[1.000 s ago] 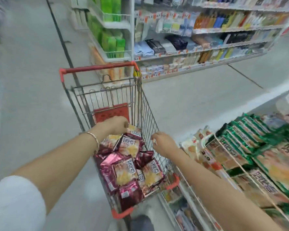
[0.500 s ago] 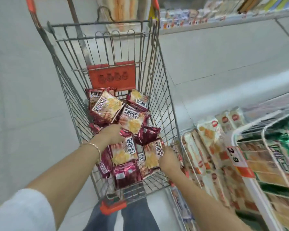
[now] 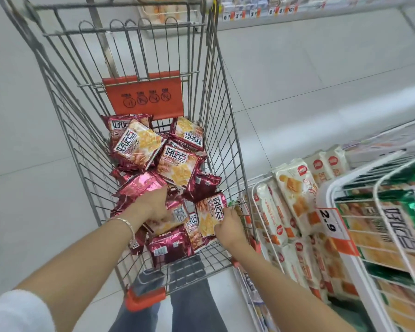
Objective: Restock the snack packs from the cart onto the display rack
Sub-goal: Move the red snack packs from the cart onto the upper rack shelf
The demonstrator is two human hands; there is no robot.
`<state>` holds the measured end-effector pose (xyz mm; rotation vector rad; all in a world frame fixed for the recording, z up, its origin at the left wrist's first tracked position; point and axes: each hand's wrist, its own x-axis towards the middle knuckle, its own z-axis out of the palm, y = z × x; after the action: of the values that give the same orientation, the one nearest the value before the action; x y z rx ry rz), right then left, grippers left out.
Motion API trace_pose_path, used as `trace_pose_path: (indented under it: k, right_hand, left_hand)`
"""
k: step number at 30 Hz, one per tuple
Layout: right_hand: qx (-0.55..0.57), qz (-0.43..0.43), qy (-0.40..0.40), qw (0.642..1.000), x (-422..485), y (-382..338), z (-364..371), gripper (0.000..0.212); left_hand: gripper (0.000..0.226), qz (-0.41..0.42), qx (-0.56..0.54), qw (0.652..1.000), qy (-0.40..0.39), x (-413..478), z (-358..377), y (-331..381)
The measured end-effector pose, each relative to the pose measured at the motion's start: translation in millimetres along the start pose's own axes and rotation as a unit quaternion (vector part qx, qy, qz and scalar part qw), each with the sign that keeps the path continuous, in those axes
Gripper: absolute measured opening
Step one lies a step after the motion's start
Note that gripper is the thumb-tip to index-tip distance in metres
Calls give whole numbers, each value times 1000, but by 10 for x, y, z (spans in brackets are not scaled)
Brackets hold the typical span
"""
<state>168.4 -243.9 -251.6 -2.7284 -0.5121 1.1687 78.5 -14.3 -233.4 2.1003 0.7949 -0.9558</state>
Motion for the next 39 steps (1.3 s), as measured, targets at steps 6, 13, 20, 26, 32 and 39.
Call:
trace_pose_path:
  k: [6,13,20,26,32,39]
  right_hand:
    - [-110,89,-5,990,124,-145,215,96]
    - [-101,76,67,990,243,-132,402,74]
    - [274,-24,104,956,-106,-406,-347,50]
    - [513,-97,-55,851,-422,-731,-1334,54]
    - [569,-117,-165,797,-761,-1246,-1414,50]
    - [555,-143,-54,818,-1323,-1529,-1832,55]
  left_hand:
    - [72,-18,-452,880,148,-150,-378,-297]
    - [115,-22,-563,814,143,-125,-240,-765]
    - [128,-21,-565,809,160,-585,-465,-604]
    - [119,8,-536,835,124,-693,-714,-637]
    - [70,49,-549,834,-13,-1681,-1112,62]
    - [75,135,-418,898,-35,-2260,-1567,535]
